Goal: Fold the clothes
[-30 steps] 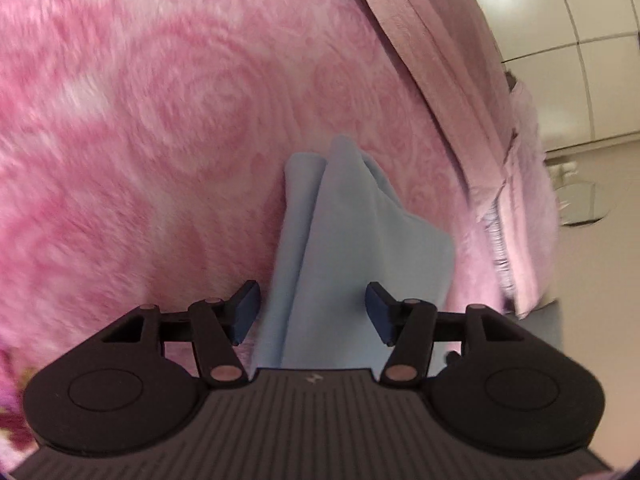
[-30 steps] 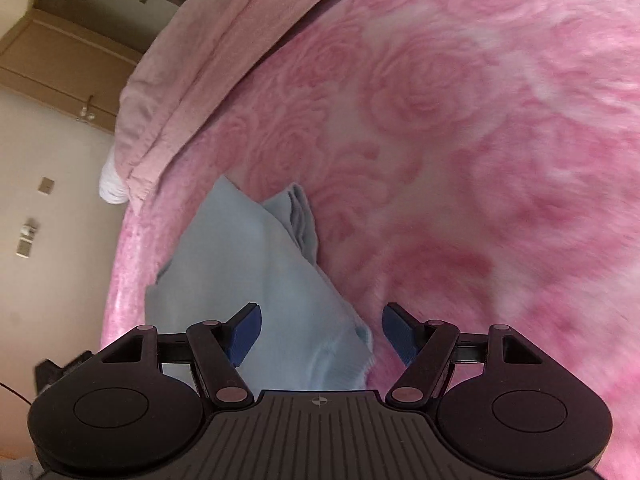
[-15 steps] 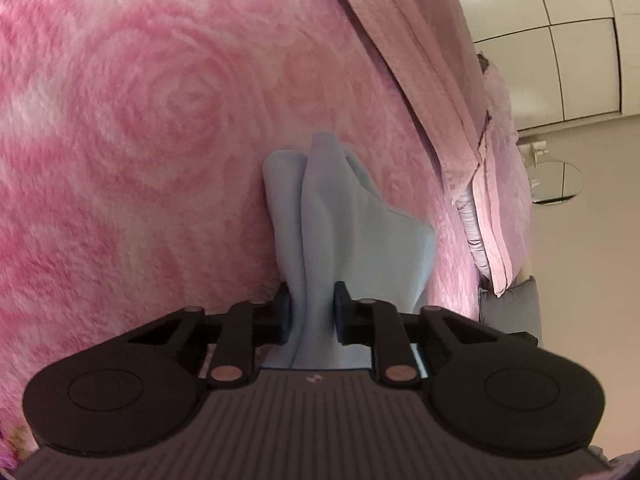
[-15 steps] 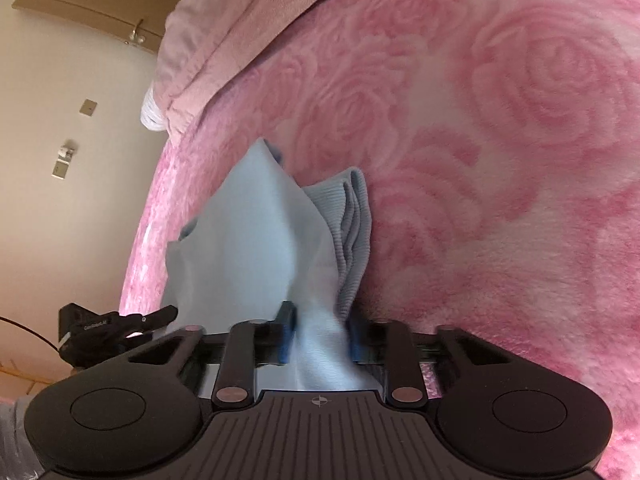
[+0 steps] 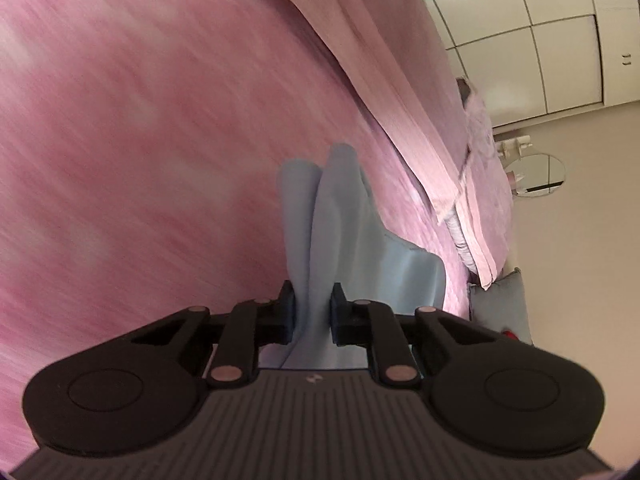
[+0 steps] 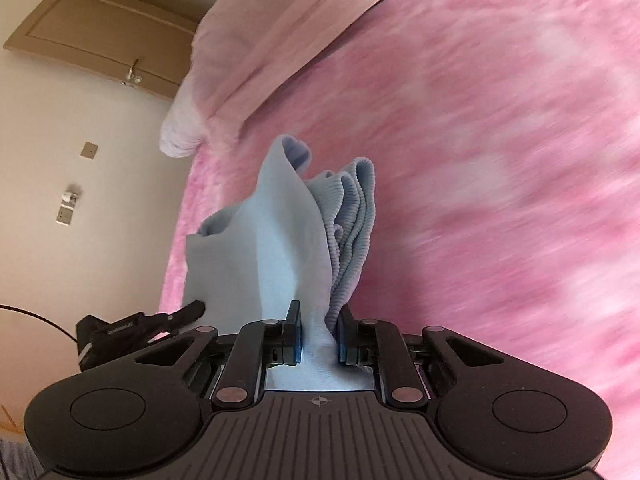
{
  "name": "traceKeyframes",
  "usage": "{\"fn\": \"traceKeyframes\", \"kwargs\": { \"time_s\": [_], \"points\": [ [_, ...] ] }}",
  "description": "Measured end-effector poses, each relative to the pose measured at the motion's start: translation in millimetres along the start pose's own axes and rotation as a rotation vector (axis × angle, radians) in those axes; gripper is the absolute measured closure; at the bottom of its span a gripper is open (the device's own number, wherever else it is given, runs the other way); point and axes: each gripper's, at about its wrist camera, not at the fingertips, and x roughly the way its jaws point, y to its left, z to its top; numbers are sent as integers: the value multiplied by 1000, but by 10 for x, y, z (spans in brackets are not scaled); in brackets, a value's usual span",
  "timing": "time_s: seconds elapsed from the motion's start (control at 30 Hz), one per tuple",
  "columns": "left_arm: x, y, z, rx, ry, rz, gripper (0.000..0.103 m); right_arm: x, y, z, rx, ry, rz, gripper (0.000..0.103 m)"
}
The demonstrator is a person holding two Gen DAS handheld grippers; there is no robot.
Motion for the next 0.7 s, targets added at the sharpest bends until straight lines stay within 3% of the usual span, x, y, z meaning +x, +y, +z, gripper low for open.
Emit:
{"fn": "traceKeyframes", "kwargs": {
  "time_s": [0.17,0.37,0.5,0.7],
  "points": [
    [-798,442,759,43,-29,56,91,903,687,-255,80,-22,48,88],
    [-1451,910,1666,66,-68,90,91,2136,1495,-141,102,-13,70,88],
    [-1595,1144,2164,66,-87,98,91,2745,1847,75,94,-3,69,88],
    [-1467,1418,2567,62,-76,111,90,3333,2014,273,100,40,31,88]
  ]
}}
